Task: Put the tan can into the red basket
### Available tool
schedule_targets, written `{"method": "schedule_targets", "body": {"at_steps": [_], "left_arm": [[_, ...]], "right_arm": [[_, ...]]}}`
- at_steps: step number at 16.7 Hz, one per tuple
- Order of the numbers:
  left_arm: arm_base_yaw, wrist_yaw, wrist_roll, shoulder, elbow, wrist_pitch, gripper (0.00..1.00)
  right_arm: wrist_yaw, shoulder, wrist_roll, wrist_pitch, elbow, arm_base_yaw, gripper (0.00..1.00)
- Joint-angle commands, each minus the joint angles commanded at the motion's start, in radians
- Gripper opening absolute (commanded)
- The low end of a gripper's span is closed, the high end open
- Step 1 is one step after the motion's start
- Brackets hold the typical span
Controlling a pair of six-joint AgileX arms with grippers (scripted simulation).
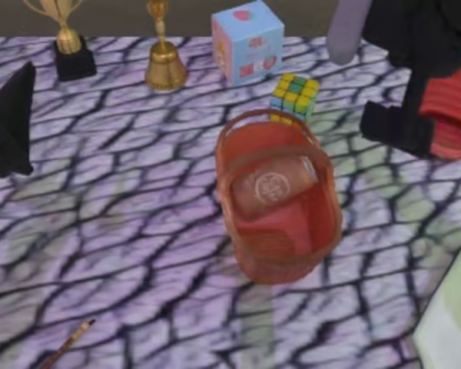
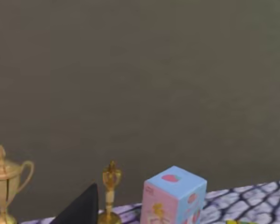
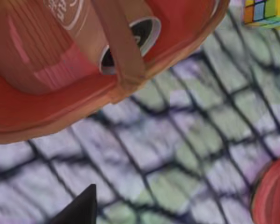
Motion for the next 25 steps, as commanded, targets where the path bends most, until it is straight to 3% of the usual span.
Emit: {"method": "schedule_targets", "body": {"at_steps": [5, 9, 17, 25], "left_arm": [[0.040, -0.232, 0.055, -0.450, -0.280, -0.203, 1.00], [0.055, -0.342, 0.098, -0.638, -0.410, -0.284, 1.00], [0.058, -0.366, 0.108, -0.672, -0.436, -0.299, 1.00], [0.058, -0.366, 0.108, -0.672, -0.436, -0.299, 1.00]], "right_arm": [[0.001, 0.438, -0.190, -0.281, 0.442, 0.118, 1.00], [0.003, 0.616, -0.278, -0.405, 0.637, 0.174, 1.00], [0.004, 0.644, -0.295, -0.423, 0.666, 0.180, 1.00], [0.004, 0.616, -0.295, -0.325, 0.541, 0.185, 1.00]]}}
